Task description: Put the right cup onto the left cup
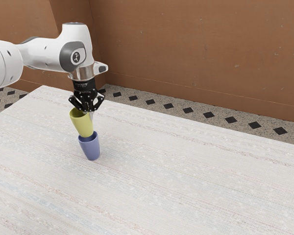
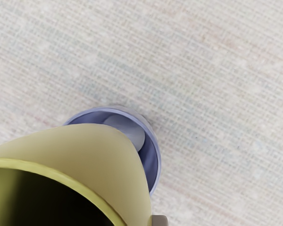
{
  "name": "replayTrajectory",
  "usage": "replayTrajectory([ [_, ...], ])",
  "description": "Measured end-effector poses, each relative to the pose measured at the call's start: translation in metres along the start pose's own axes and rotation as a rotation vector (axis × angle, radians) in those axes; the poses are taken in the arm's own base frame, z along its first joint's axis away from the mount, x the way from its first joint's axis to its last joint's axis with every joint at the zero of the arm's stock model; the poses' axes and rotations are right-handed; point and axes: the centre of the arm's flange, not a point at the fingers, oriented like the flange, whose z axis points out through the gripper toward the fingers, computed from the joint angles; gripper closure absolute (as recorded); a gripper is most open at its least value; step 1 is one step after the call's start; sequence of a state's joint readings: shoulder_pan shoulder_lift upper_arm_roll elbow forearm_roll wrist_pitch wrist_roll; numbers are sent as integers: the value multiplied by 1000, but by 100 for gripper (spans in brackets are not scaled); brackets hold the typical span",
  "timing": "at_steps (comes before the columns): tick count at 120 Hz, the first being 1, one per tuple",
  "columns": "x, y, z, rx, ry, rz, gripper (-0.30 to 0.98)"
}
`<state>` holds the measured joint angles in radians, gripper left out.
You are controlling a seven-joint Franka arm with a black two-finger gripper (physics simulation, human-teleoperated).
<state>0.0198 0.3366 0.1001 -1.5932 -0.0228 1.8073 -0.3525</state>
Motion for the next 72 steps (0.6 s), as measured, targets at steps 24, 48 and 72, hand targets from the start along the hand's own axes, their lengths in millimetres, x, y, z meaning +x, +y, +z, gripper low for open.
replayTrajectory([
  [24, 4, 3, 11, 2, 0, 2, 78],
  [48, 7, 4, 21, 5, -7, 1, 79],
  [72, 9, 6, 32, 10, -20, 0, 79],
])
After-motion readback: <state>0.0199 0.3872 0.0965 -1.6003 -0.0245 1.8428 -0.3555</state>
